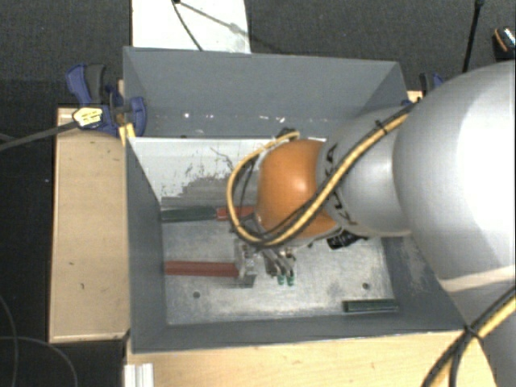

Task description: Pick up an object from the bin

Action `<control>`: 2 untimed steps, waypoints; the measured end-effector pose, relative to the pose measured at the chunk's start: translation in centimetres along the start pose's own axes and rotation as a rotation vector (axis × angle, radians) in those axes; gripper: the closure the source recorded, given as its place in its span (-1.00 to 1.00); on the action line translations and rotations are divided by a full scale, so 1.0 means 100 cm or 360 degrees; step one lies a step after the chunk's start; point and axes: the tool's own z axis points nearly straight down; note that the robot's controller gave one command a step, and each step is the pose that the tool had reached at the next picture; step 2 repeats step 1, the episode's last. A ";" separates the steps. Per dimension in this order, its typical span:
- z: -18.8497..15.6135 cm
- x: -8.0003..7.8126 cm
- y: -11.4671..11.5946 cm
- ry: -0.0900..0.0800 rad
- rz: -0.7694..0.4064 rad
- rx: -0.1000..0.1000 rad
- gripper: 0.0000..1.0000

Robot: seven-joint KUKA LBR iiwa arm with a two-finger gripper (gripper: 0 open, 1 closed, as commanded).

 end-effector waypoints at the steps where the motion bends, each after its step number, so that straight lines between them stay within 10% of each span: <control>1: -0.170 -0.004 -0.005 -0.0018 -0.0006 -0.0004 1.00; 2: -0.170 -0.004 -0.005 -0.0018 -0.0006 -0.0004 1.00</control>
Offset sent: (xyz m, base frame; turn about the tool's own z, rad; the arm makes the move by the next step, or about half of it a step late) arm 0.0021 -0.0060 0.1648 -0.0069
